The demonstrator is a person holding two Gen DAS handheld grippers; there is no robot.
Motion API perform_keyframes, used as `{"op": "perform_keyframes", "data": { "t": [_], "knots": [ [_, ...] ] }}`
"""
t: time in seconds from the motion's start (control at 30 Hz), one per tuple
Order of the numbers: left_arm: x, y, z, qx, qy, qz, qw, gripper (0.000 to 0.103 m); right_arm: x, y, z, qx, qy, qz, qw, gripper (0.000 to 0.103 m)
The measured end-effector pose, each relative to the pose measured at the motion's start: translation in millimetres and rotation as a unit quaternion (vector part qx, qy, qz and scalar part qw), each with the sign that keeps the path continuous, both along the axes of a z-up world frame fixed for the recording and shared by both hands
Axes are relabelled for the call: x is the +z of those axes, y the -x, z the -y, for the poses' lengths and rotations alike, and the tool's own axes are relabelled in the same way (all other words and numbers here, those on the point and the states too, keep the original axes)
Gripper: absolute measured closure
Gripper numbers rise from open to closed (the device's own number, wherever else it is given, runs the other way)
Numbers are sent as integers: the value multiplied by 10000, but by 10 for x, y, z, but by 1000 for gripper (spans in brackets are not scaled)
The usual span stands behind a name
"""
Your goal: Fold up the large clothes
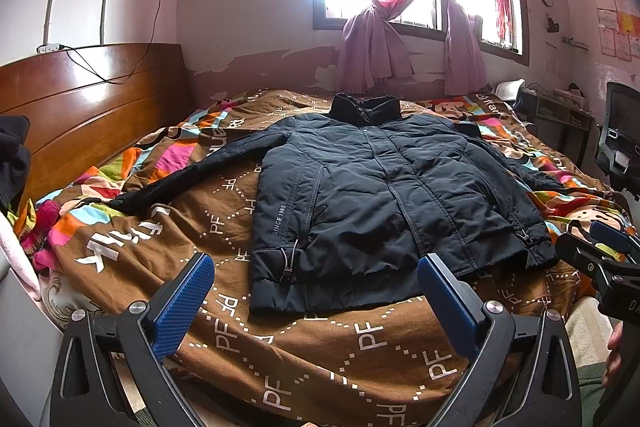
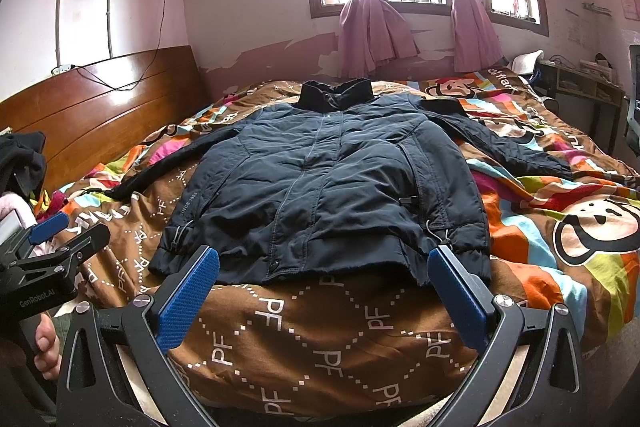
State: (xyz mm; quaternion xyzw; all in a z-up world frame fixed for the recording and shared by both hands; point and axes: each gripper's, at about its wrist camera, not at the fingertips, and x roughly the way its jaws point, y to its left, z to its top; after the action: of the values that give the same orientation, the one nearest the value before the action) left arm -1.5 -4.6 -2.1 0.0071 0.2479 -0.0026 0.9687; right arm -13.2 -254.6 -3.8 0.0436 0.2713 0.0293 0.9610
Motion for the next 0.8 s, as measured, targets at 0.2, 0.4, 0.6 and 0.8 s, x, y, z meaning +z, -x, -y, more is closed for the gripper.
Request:
{"op": "perform_keyframes", "data": {
  "t": [0.2, 0.4, 0.6, 0.8],
  "knots": [
    [-2, 4, 0, -8, 2, 2, 10000, 1, -17, 10, 19, -4, -11, -5, 10000, 1],
    [-2, 7, 1, 3, 1, 4, 10000, 1, -15, 6, 5, -4, -9, -4, 10000, 1],
    [-3, 9, 3, -3, -15, 17, 10000, 1, 1, -6, -9, -6, -11, 2, 10000, 1],
    [-3, 10, 3, 0, -6, 20, 10000, 1, -19, 13, 0, -10, -11, 13, 10000, 1]
  ]
}}
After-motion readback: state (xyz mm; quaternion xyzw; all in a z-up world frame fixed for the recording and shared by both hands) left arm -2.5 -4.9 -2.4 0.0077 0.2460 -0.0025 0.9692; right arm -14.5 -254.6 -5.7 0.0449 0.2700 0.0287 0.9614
